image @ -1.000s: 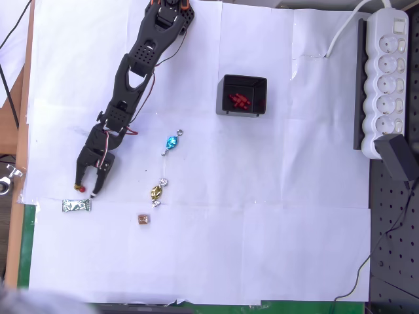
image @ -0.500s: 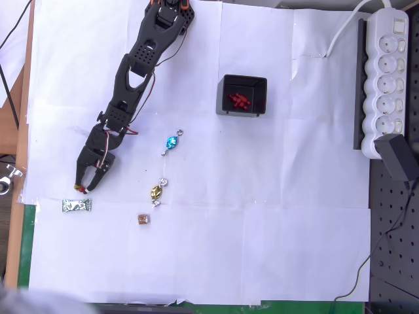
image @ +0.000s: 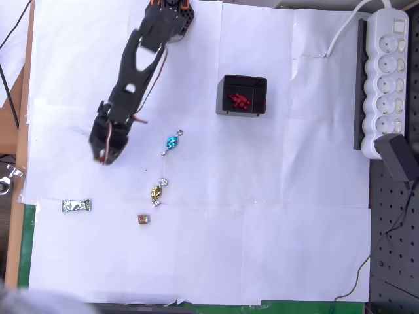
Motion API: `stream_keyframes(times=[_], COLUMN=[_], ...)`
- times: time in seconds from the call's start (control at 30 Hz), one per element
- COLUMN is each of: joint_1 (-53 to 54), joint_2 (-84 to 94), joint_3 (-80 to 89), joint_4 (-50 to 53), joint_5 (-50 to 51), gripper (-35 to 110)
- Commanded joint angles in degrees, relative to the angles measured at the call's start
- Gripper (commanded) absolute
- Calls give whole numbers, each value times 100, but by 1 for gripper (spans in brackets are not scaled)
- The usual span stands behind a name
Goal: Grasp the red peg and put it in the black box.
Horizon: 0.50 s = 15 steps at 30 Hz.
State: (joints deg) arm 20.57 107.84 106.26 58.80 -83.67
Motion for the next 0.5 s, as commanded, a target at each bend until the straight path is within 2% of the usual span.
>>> stream_keyframes(times=[0.0,0.3,0.47], joint_1=[-466,-2646,-4104], joint_2=[-1635,-2856,-2839], joint_3=[44,-554,-554], joint_4=[1661,3296,3586], joint_5=[255,1327,2083], gripper=[0,0,0])
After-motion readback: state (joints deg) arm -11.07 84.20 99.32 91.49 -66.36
